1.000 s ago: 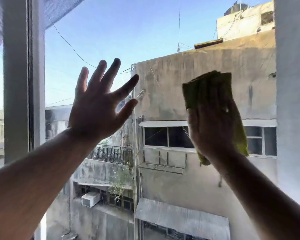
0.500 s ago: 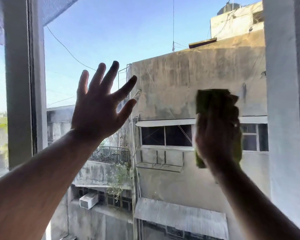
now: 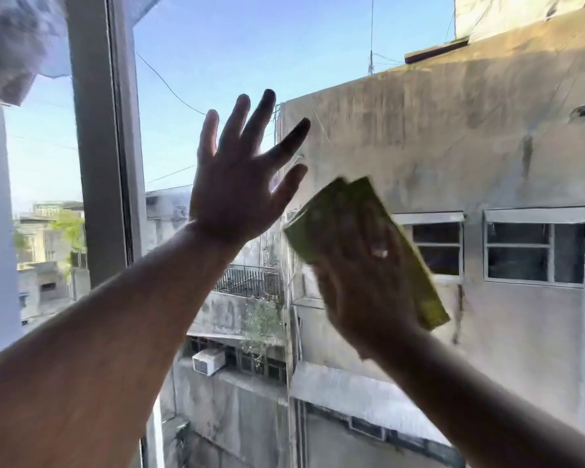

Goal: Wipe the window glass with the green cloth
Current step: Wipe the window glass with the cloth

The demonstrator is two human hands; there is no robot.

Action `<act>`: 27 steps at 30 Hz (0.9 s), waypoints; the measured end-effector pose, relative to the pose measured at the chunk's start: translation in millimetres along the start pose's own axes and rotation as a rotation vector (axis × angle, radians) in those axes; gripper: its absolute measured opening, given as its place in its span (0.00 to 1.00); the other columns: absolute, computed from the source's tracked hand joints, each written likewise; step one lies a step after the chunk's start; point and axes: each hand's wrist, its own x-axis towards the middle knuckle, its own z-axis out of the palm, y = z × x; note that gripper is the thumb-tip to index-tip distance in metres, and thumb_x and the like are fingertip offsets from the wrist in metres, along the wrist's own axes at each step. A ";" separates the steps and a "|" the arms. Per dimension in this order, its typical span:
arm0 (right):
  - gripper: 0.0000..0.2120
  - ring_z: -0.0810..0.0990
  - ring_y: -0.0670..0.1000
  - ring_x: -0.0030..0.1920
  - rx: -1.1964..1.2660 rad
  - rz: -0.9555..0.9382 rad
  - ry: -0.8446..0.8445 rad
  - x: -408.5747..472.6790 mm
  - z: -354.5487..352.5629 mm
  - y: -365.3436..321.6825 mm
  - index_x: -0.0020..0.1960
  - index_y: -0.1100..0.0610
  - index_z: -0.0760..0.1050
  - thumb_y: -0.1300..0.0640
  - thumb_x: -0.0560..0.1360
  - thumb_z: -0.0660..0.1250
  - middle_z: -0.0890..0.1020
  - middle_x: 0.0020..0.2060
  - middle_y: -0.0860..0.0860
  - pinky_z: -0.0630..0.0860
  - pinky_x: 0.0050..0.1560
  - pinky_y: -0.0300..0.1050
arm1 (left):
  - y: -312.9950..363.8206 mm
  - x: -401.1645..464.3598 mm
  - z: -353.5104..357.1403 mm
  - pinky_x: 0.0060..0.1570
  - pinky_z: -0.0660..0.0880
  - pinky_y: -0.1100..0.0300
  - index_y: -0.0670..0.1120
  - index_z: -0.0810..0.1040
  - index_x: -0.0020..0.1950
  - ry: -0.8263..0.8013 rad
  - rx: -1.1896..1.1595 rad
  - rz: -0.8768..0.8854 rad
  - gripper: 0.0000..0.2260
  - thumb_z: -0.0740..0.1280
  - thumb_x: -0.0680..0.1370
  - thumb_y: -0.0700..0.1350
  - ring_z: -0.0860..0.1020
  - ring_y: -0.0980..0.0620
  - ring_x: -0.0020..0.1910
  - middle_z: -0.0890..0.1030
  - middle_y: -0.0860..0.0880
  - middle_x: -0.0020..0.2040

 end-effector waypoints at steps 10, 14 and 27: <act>0.28 0.63 0.63 0.77 -0.052 -0.046 -0.061 -8.7 -11.7 57.2 0.79 0.48 0.61 0.48 0.80 0.58 0.64 0.79 0.54 0.64 0.74 0.61 | -0.7 1.8 -3.9 0.78 0.50 0.38 0.60 0.61 0.79 -0.041 -0.005 -0.014 0.24 0.50 0.83 0.64 0.55 0.41 0.81 0.58 0.43 0.82; 0.32 0.57 0.65 0.78 -0.046 0.153 0.005 -11.4 6.4 -8.3 0.80 0.53 0.56 0.49 0.77 0.58 0.61 0.79 0.58 0.53 0.76 0.60 | -1.7 2.2 -3.9 0.78 0.50 0.38 0.60 0.62 0.79 -0.033 -0.015 -0.004 0.24 0.50 0.83 0.64 0.56 0.41 0.81 0.59 0.42 0.82; 0.35 0.53 0.66 0.80 -0.069 0.080 -0.083 -15.7 -9.0 22.4 0.82 0.48 0.46 0.48 0.78 0.55 0.51 0.82 0.56 0.53 0.78 0.64 | -0.7 1.4 -6.5 0.78 0.50 0.36 0.60 0.61 0.79 -0.064 -0.015 0.002 0.24 0.49 0.83 0.63 0.55 0.40 0.81 0.57 0.42 0.82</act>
